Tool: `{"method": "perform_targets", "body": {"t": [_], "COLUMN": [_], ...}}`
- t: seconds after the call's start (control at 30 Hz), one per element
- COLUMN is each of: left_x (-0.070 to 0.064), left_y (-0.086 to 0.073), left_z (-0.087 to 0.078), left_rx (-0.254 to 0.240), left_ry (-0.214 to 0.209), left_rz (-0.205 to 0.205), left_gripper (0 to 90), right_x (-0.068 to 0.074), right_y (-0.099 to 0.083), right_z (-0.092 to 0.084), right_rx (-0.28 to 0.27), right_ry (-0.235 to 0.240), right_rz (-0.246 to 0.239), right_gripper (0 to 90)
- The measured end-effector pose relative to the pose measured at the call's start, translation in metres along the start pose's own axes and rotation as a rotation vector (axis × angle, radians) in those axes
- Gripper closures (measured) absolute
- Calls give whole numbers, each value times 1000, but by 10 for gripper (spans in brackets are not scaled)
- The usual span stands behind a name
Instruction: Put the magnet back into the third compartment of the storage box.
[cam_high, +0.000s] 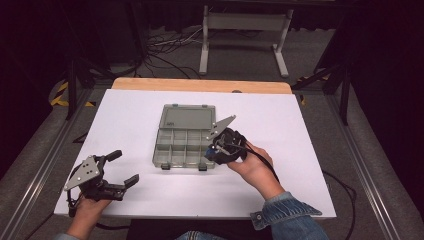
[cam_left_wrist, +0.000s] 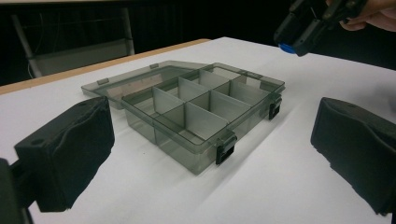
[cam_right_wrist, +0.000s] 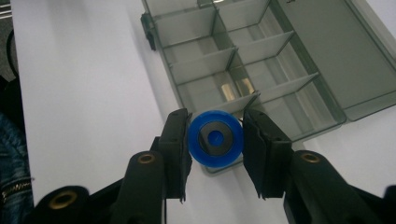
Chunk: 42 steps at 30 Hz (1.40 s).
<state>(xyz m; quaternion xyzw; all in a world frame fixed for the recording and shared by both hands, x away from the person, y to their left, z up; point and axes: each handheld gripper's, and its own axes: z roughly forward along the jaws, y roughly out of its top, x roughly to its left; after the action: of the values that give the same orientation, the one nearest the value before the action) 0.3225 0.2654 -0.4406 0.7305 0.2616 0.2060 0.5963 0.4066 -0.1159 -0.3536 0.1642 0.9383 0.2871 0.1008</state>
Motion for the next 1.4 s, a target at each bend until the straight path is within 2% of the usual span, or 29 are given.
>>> {"method": "perform_targets", "body": {"t": [0.43, 0.5, 0.87, 1.4], "left_x": [0, 0, 0, 1], "left_y": [0, 0, 0, 0], "left_z": [0, 1, 1, 0], "left_rx": [8, 0, 5, 2], "left_ry": [-9, -2, -4, -3], "left_rz": [-6, 3, -4, 1], "left_gripper": [3, 3, 3, 3], "right_x": [-25, -28, -46, -60], "right_y": [20, 22, 29, 36], "right_z": [11, 11, 19, 38], "right_rx": [-26, -26, -27, -35], "right_ry": [-9, -11, -27, -42], "right_rz": [31, 34, 58, 88], "right_gripper": [622, 622, 622, 622]}}
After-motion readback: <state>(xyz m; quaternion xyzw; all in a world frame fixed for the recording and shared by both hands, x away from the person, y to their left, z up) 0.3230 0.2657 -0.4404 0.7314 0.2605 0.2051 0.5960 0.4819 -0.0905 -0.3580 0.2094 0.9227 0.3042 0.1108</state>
